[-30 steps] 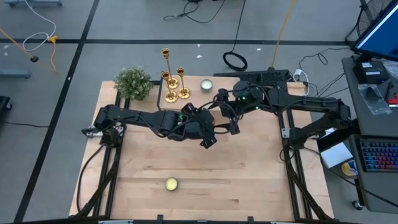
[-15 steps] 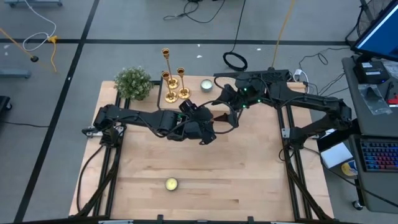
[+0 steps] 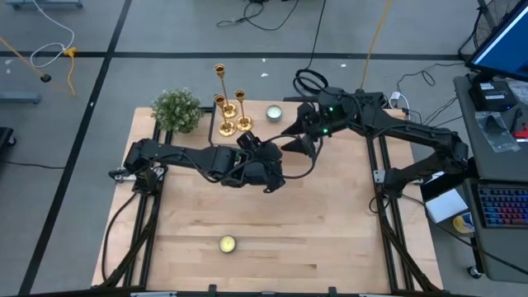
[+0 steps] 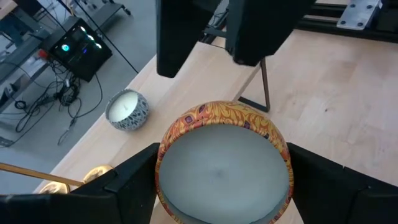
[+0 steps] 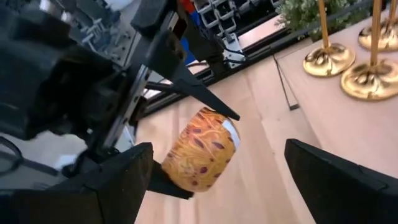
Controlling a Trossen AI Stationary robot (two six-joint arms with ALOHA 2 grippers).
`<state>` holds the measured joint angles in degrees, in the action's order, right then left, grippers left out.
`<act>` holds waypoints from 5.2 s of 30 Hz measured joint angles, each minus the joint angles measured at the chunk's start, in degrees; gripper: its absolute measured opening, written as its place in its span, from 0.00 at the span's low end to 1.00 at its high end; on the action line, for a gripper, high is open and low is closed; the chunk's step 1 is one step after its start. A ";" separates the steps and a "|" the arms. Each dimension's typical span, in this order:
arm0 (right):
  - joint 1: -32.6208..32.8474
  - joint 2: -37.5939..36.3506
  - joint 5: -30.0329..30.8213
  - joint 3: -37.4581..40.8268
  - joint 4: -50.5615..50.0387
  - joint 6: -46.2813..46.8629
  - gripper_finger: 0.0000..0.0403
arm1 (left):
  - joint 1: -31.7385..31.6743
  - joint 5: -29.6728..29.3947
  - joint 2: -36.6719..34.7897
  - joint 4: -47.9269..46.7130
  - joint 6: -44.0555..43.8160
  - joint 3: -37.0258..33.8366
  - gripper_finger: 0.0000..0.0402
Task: Pick & Place candle stick holders
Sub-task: Put the orange scented candle on the shelf
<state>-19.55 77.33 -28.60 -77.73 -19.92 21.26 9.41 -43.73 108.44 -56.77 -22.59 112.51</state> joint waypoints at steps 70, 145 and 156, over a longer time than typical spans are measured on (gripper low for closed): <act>3.12 5.49 8.05 0.13 0.97 6.39 0.31 | -0.43 3.11 -0.04 0.39 -2.36 -0.08 0.81; -6.87 2.94 -10.63 3.25 5.03 7.63 0.75 | 2.43 -8.59 0.15 -2.93 -2.80 -0.17 0.72; -8.17 3.91 -14.29 3.30 5.26 12.81 0.76 | 2.73 -10.29 0.13 5.05 5.11 -0.15 0.75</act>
<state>-27.73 81.24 -42.90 -74.43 -14.65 34.07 12.14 -54.02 108.57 -51.72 -17.48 112.36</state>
